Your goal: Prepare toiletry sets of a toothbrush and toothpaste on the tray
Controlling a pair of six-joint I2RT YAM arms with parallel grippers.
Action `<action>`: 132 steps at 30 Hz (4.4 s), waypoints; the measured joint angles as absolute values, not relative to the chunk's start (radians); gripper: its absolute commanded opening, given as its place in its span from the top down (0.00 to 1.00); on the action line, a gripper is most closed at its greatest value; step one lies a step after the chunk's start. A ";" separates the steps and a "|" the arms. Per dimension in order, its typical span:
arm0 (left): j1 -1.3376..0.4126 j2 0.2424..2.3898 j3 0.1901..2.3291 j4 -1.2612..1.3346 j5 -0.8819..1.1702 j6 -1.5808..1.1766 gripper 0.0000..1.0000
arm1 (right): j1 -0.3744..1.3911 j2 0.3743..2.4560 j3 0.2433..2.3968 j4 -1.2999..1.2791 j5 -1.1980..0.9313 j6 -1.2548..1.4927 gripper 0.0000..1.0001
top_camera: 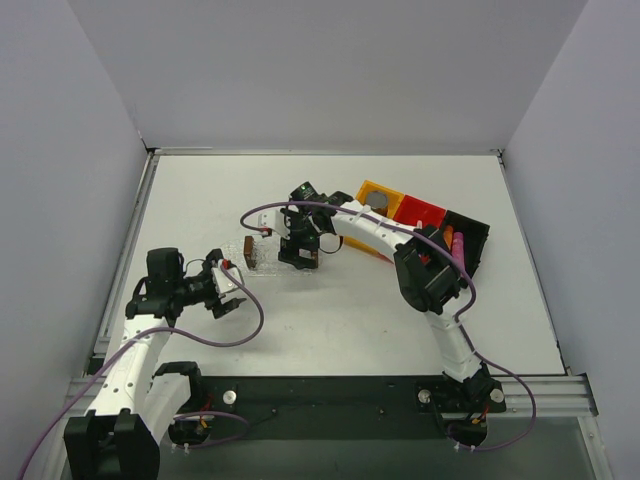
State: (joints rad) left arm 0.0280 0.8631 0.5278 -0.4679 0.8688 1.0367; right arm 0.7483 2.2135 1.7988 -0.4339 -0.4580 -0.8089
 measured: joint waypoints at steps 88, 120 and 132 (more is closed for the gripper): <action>-0.070 1.309 0.573 0.236 0.557 0.143 0.13 | 0.603 1.909 1.439 -0.219 -0.574 -0.033 0.23; -0.071 1.350 0.592 0.253 0.542 0.133 0.13 | 0.630 1.962 1.434 -0.183 -0.610 -0.023 0.24; -0.072 1.383 0.598 0.258 0.550 0.134 0.13 | 0.653 1.962 1.434 -0.183 -0.610 -0.023 0.24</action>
State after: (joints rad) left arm -0.0715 1.3827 0.5976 0.2584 0.5499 0.1341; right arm 0.6525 1.9617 1.4342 -0.1825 -0.6102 -0.0235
